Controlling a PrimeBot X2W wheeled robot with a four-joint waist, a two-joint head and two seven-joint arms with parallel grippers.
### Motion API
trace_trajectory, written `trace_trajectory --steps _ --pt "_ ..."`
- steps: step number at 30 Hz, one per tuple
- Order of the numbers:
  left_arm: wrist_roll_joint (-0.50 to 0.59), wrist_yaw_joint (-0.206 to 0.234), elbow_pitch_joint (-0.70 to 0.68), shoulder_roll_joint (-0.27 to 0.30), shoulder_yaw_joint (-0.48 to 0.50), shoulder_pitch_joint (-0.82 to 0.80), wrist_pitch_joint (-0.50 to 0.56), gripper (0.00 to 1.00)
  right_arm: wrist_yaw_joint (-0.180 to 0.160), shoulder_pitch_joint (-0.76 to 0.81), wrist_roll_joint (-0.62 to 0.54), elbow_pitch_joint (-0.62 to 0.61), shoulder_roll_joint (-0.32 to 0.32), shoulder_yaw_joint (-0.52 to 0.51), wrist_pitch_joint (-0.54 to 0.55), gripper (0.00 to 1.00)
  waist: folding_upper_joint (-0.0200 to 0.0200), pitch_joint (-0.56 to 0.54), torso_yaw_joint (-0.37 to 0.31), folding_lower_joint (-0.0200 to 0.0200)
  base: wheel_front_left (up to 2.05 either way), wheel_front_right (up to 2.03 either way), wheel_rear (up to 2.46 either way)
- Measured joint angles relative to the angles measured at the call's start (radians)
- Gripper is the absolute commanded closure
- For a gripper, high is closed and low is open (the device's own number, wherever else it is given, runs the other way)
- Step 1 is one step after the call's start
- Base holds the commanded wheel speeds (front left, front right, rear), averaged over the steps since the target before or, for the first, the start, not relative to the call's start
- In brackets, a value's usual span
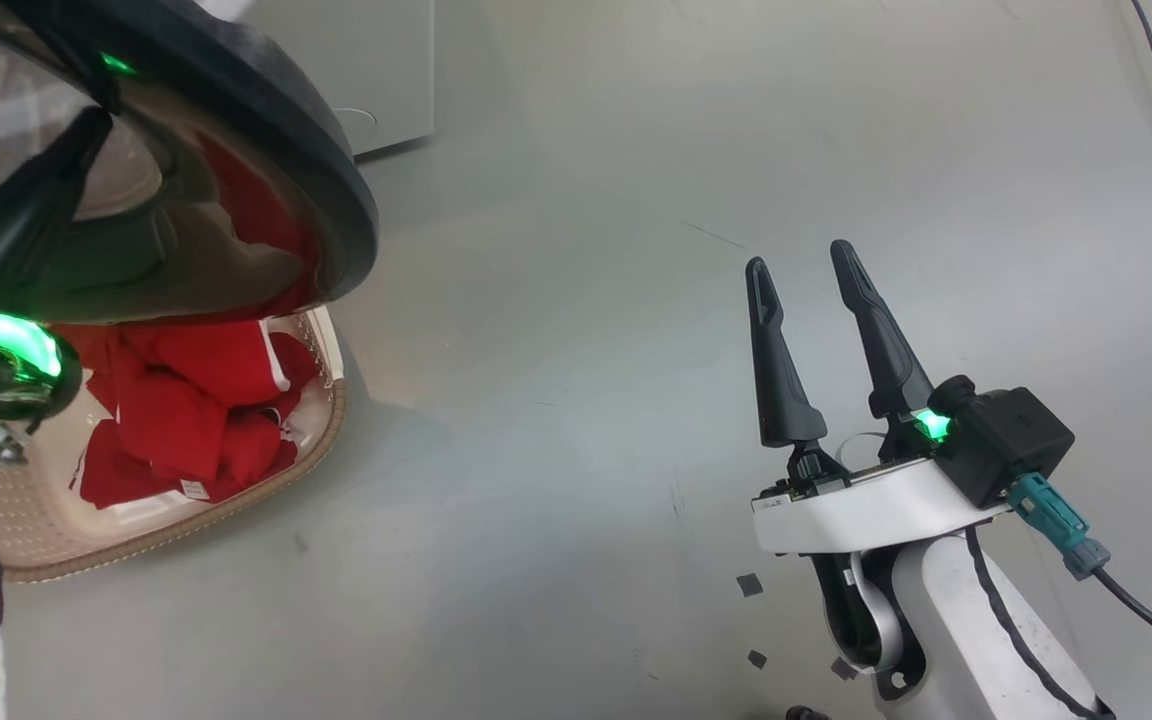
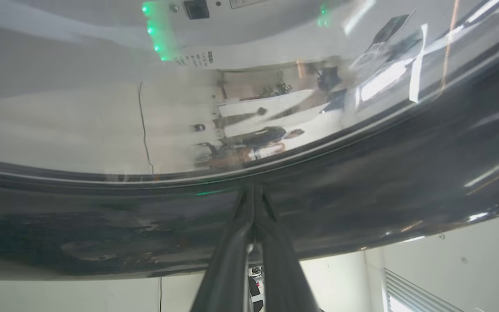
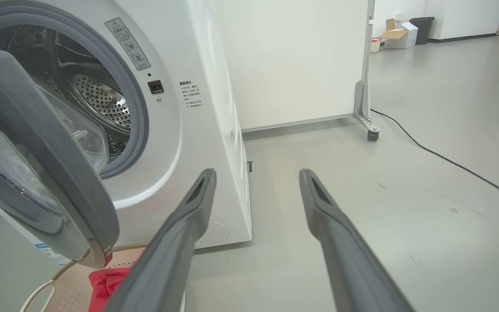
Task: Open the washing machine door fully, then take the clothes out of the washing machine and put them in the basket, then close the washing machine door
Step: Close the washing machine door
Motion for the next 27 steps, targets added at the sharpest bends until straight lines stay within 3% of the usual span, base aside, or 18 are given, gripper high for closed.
trace_trajectory --steps 7,27 --pt "0.052 0.029 0.052 0.016 0.009 -0.118 -0.056 1.0 -0.001 -0.01 0.005 -0.002 0.002 0.013 0.0 0.0 0.0 0.041 -0.042 0.0 0.0 0.0 0.0" --pt "0.131 0.056 0.172 0.046 0.013 -0.344 -0.163 1.0 -0.019 -0.044 0.059 -0.021 0.005 0.032 0.0 0.0 0.0 0.093 -0.119 0.0 0.0 0.0 0.0"
